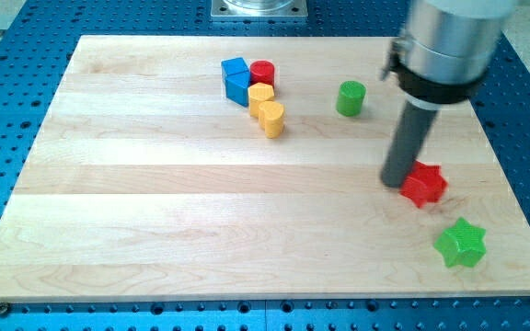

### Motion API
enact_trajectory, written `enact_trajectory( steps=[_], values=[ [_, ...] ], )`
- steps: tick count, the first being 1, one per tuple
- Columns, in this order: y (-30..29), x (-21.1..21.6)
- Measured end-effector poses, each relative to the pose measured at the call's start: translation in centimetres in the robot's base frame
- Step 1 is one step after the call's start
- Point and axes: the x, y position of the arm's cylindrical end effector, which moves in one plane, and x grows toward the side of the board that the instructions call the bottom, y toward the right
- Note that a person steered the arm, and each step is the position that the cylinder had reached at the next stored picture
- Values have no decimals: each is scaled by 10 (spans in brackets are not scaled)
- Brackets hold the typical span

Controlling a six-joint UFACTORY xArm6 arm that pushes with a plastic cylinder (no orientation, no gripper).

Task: Place your arm at the left of the heart

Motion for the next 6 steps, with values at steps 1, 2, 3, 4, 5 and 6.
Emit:
enact_trajectory(
  steps=[1,2,3,4,5,6],
  values=[
    [8,9],
    [-15,10],
    [-99,-1],
    [-223,-24],
    [-271,-66],
    [-229,-91]
  ],
)
